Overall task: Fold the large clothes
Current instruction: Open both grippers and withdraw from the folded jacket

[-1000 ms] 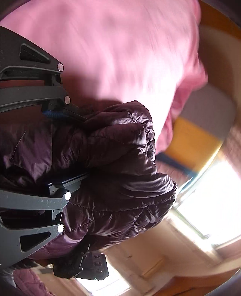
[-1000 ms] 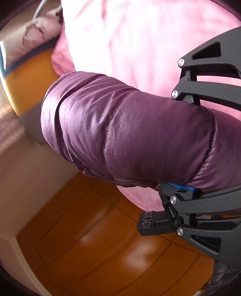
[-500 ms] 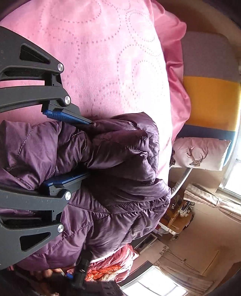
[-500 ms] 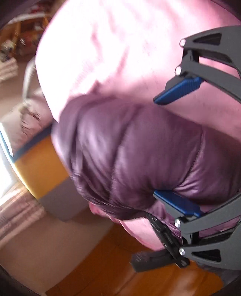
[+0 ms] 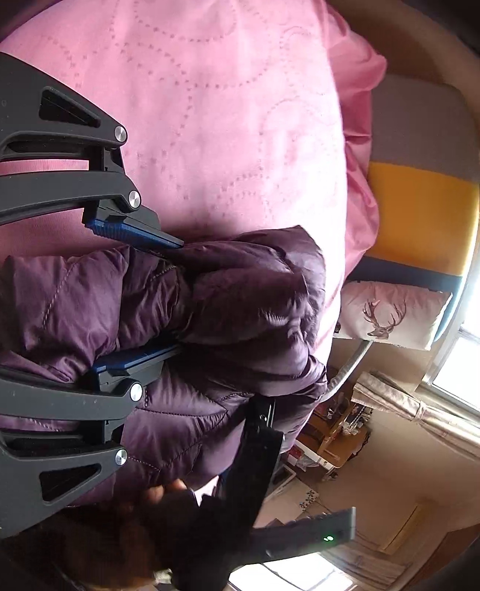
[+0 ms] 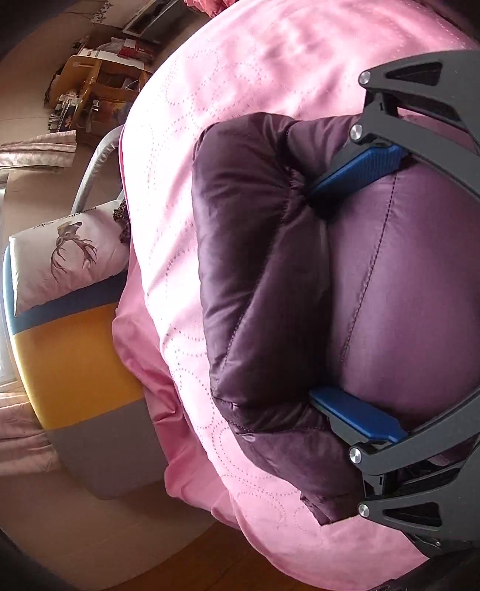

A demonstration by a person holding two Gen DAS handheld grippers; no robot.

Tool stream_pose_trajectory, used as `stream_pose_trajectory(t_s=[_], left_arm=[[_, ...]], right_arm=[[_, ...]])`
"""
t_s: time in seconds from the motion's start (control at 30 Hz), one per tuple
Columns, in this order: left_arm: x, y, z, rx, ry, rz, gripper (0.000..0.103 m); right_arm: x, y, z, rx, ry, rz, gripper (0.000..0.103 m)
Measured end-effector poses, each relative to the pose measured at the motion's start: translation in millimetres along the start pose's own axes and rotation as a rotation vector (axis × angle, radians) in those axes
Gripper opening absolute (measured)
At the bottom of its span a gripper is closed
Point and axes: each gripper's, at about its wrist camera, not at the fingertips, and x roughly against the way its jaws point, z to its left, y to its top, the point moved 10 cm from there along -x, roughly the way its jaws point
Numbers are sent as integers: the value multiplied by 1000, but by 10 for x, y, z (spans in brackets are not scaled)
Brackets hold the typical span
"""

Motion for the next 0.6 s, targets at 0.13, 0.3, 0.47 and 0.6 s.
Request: stream_pose_trajectory(t_s=[0.13,0.3,0.47,0.6], left_arm=[[-25,-55,79,55,4,-2,59],[289,-26,186,86,80,-45,84],[734,-33,103,88,90,-125,88],[927,-143,-25,73,83,-154,90]], right_arm=[[-128,9,-180,23,-40,4,100],[346,102,-166,-20,21,-64,100],[963,-259,-262,-49,42,-130,100],[1235,-755,-308,-11,-11,-148,100]])
